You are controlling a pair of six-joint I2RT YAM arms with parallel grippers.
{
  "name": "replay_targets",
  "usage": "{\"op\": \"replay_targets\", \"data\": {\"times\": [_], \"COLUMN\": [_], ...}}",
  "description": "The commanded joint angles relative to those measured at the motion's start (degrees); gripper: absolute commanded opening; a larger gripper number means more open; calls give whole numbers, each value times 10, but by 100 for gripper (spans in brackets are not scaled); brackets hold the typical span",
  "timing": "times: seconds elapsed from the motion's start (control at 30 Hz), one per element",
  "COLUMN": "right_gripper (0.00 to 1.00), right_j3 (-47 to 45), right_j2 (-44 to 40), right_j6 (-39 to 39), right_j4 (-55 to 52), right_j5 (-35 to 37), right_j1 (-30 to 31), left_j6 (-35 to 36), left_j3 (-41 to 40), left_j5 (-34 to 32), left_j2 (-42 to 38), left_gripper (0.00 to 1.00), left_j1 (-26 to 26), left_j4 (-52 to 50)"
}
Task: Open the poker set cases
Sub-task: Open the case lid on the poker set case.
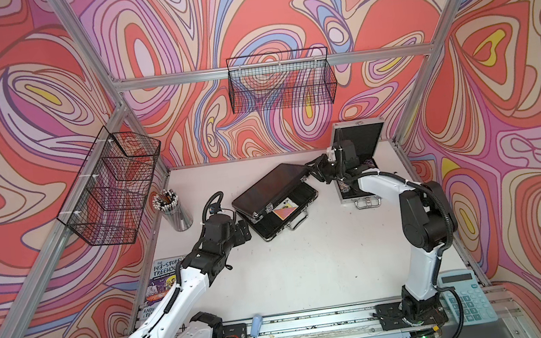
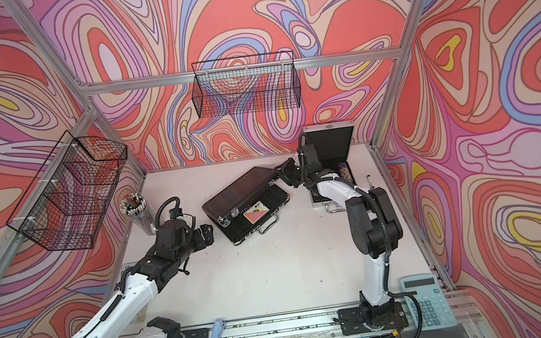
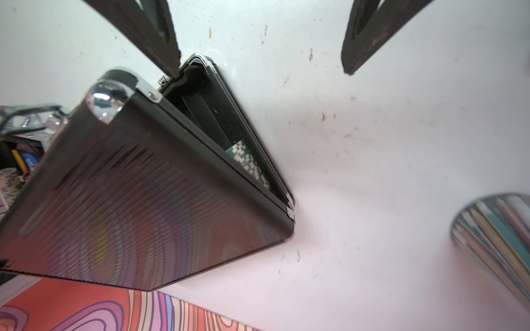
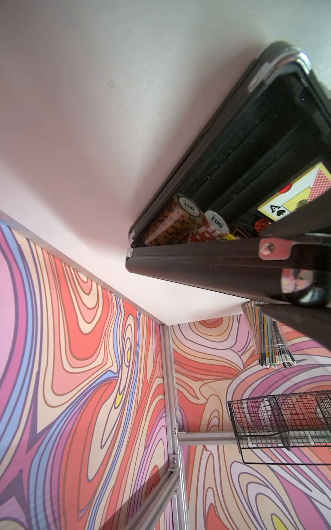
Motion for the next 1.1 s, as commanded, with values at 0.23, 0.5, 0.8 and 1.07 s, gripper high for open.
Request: {"op": "replay_targets", "data": {"times": [0.23,0.5,0.8,1.07], "right_gripper": [30,39,62,63], "right_j3": [144,185,168,103], "right_j2": [40,56,37,-3], "right_j6": [-32,-17,-81,-168], "right_j4": [31,29,-29,-75], "right_j5": [-31,-28,20,60], "right_j1": [33,41,38,-2], "left_j6": [-56,-26,2,28], "left_j3": [13,76,116,158], "left_j5": [55,63,95,142], "left_j2": [94,169,199,234], "left_gripper": [88,88,88,88], "left_j1": [2,9,64,107], "left_j4": [139,175,187,178]}}
